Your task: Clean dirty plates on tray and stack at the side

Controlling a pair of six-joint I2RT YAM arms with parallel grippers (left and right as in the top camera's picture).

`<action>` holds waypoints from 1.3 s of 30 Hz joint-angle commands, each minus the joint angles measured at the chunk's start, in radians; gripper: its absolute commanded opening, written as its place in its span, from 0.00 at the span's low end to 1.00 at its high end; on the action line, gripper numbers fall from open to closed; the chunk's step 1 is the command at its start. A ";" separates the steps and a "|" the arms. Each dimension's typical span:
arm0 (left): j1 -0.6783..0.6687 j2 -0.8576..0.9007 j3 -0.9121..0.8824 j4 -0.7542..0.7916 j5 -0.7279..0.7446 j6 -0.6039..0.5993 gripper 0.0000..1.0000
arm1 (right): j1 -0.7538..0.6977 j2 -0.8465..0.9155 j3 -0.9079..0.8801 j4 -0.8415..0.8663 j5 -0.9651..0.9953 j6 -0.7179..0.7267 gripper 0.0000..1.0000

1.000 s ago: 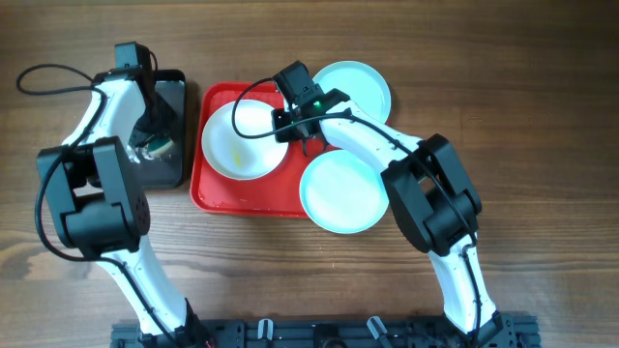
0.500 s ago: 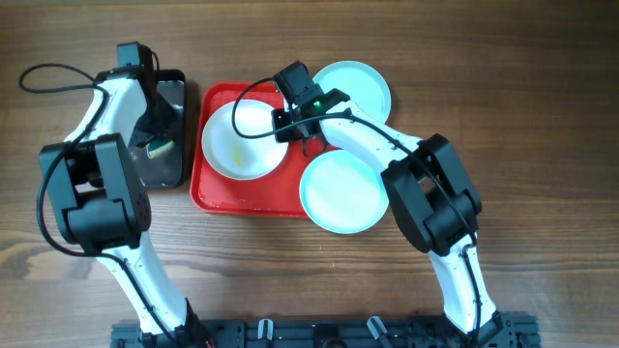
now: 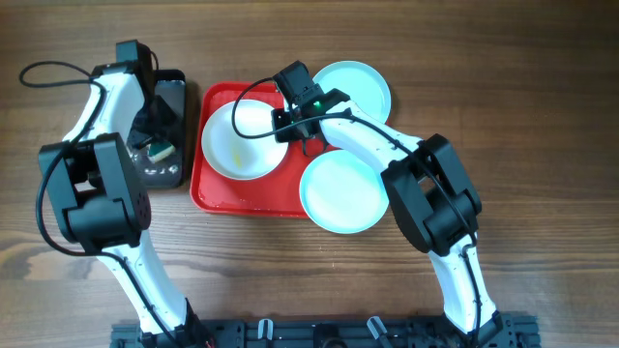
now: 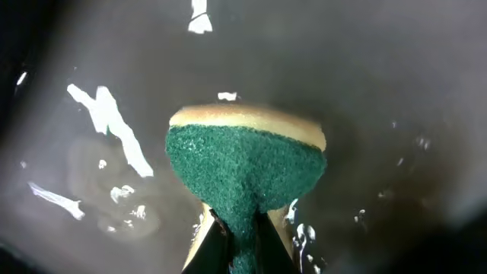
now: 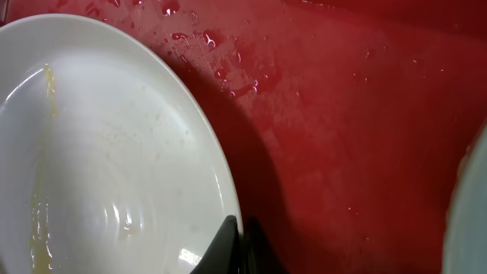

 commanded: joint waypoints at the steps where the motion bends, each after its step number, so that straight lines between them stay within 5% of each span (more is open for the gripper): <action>1: 0.001 -0.087 0.039 -0.010 0.023 0.063 0.04 | 0.004 0.024 0.016 0.002 0.008 0.007 0.04; 18: 0.001 -0.077 -0.109 0.150 0.035 0.314 0.04 | 0.004 0.024 0.016 0.003 0.008 0.007 0.04; 39: 0.002 -0.076 -0.505 0.592 0.046 0.202 0.04 | 0.004 0.024 0.016 0.002 0.007 0.006 0.04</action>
